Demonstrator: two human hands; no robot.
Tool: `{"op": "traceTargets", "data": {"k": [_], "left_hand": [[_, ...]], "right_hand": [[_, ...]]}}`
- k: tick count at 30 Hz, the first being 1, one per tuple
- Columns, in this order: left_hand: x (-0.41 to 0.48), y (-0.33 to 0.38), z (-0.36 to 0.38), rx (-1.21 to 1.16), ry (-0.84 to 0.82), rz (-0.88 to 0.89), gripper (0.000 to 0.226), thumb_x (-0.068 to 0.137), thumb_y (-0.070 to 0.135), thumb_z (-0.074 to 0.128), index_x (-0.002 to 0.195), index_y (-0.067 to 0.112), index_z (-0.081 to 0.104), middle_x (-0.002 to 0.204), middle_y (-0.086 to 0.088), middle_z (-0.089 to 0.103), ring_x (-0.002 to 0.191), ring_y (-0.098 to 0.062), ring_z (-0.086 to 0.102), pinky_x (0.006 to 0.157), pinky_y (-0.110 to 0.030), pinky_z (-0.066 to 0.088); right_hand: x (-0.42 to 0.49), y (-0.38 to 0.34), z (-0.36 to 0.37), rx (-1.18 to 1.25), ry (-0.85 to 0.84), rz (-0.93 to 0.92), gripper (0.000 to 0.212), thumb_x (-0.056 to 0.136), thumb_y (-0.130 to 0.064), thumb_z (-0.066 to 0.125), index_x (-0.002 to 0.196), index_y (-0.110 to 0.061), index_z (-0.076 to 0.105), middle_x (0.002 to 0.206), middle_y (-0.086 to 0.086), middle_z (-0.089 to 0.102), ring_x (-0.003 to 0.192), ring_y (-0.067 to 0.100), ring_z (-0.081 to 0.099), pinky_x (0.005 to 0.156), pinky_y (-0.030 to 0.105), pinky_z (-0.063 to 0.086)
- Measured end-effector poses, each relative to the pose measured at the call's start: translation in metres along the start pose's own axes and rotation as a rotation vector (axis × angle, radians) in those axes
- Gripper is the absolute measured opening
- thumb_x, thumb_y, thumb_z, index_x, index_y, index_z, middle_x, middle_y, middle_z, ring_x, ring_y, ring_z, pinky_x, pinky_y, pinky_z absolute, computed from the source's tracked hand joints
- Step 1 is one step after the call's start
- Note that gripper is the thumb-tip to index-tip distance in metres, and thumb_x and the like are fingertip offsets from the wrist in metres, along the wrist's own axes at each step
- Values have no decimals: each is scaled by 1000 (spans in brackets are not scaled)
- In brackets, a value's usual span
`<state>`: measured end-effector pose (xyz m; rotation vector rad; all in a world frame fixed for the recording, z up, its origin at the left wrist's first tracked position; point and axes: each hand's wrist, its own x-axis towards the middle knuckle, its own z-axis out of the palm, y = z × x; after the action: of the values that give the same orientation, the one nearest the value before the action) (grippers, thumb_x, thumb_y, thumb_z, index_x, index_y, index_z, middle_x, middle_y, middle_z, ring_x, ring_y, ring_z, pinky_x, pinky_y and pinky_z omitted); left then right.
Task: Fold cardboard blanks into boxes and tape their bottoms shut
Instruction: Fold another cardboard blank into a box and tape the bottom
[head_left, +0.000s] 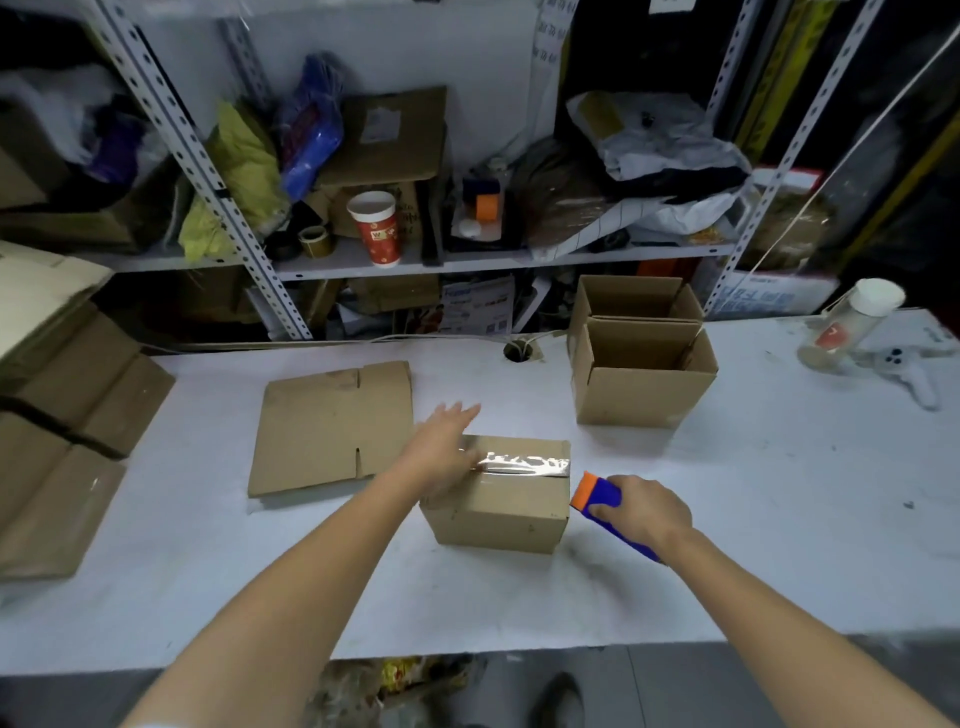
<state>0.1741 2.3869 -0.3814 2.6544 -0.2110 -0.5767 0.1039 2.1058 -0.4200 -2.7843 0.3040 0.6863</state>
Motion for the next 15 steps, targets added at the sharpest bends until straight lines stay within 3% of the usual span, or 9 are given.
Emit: {"op": "traceTargets", "data": {"k": [2, 4, 9, 12, 15], "left_hand": [[11, 16, -3, 120, -135, 101, 85, 90, 50, 66, 158, 34, 19, 165, 0, 20, 153, -22, 14, 123, -48, 16], [15, 26, -1, 141, -241, 102, 86, 85, 53, 70, 156, 34, 25, 158, 2, 37, 144, -24, 35, 116, -41, 30], [15, 7, -12, 137, -158, -62, 80, 82, 65, 64, 150, 32, 38, 146, 4, 51, 130, -23, 49, 104, -37, 43], [-1, -17, -24, -76, -184, -194, 62, 89, 54, 63, 143, 29, 46, 138, 0, 57, 118, -23, 56, 99, -35, 46], [-25, -39, -26, -413, -259, -295, 49, 91, 45, 67, 134, 44, 44, 128, 5, 58, 110, -21, 59, 90, -41, 53]], "right_hand": [[-3, -3, -4, 53, 6, 13, 50, 90, -54, 61, 131, -26, 54, 119, -1, 65, 92, 18, 57, 71, 31, 52], [-6, -5, -6, 96, -1, 14, 50, 90, -54, 62, 131, -26, 54, 119, 0, 65, 88, 19, 55, 69, 32, 53], [-8, 2, -16, 216, 26, 16, 51, 86, -58, 65, 129, -32, 56, 117, -4, 66, 95, 20, 62, 78, 35, 56], [-7, 8, -29, 275, 58, 13, 41, 86, -57, 66, 117, -31, 58, 109, -2, 67, 90, 19, 63, 78, 37, 56], [-3, 7, -39, 312, 58, -1, 38, 87, -59, 65, 110, -29, 57, 104, -2, 67, 85, 16, 61, 74, 33, 54]]}}
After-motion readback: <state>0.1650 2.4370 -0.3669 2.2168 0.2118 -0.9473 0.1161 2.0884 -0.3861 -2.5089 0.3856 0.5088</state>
